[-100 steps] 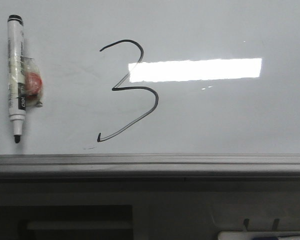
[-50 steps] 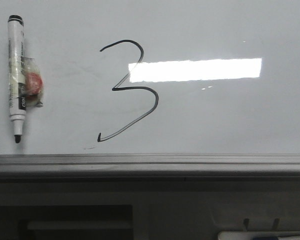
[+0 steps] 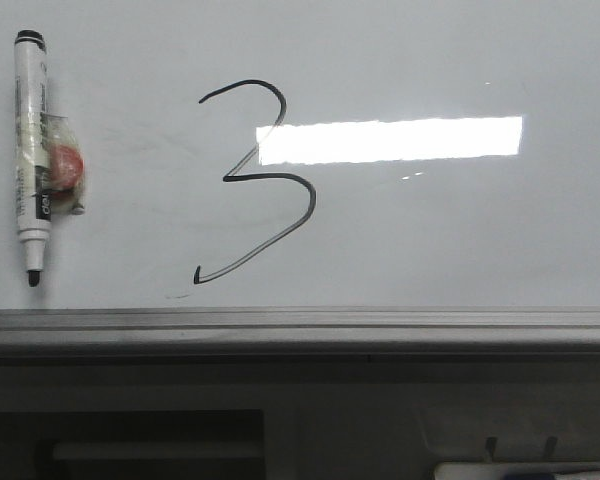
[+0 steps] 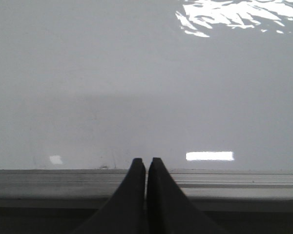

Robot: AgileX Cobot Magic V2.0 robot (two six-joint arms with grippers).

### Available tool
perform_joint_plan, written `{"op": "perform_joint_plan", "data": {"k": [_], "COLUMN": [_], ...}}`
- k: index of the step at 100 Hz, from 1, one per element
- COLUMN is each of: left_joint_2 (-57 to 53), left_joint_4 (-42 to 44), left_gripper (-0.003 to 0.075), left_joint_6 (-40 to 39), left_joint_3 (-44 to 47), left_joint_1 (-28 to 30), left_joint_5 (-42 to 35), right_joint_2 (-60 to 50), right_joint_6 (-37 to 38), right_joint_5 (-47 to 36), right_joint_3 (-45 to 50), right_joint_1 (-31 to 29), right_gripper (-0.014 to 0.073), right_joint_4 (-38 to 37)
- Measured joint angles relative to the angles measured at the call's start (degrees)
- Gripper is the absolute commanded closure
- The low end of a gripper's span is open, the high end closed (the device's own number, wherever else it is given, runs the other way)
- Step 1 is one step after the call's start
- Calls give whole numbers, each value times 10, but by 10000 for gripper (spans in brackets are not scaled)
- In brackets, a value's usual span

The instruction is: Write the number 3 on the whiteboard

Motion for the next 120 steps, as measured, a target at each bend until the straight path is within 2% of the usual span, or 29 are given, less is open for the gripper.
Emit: {"op": "perform_joint_plan", "data": {"k": [13, 25, 39, 65, 86, 102, 120], "left_joint_2": [0, 0, 0, 0, 0, 0, 0], "left_joint_4": [0, 0, 0, 0, 0, 0, 0], "left_gripper": [741, 741, 741, 741, 741, 741, 741], "left_joint_6": [0, 0, 0, 0, 0, 0, 0], "left_joint_3": [0, 0, 0, 0, 0, 0, 0], "left_joint_1": [0, 0, 0, 0, 0, 0, 0], "left_joint_5": [0, 0, 0, 0, 0, 0, 0], "right_joint_2": [0, 0, 0, 0, 0, -35, -127], "right_joint_6": [0, 0, 0, 0, 1, 1, 1], "right_joint_5": [-5, -8, -8, -8, -8, -5, -5], "right_joint_3": [0, 0, 0, 0, 0, 15, 93], "right_joint_1": [-13, -58, -143, -341, -460, -516, -548], "right_gripper": [635, 635, 635, 635, 635, 635, 635], "right_joint_4": [0, 1, 1, 1, 1, 1, 1]}}
